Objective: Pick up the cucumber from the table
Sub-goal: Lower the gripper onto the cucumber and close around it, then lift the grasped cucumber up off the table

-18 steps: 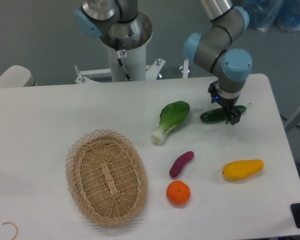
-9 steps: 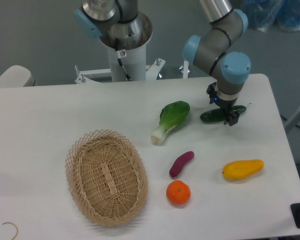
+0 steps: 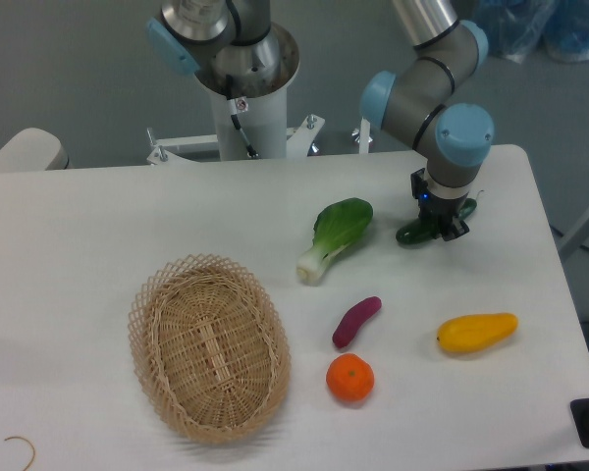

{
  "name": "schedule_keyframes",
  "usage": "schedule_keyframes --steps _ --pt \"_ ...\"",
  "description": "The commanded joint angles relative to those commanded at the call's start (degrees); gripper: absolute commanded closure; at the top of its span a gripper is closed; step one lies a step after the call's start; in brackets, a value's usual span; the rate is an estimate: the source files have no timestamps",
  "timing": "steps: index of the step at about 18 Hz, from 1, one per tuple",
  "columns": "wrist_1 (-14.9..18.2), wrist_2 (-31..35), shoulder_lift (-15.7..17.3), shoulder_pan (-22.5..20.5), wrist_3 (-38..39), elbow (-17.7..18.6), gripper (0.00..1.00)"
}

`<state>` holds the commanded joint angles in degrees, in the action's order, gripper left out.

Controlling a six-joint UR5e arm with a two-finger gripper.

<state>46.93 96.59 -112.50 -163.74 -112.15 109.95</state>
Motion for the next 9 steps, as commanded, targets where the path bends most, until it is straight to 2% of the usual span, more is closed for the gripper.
schedule_keyframes --steps 4,9 --pt "0.09 0.00 0.35 0.00 -0.17 -0.70 0.64" --pt "1.05 0.09 1.41 1.49 1.40 -4.39 0.64"
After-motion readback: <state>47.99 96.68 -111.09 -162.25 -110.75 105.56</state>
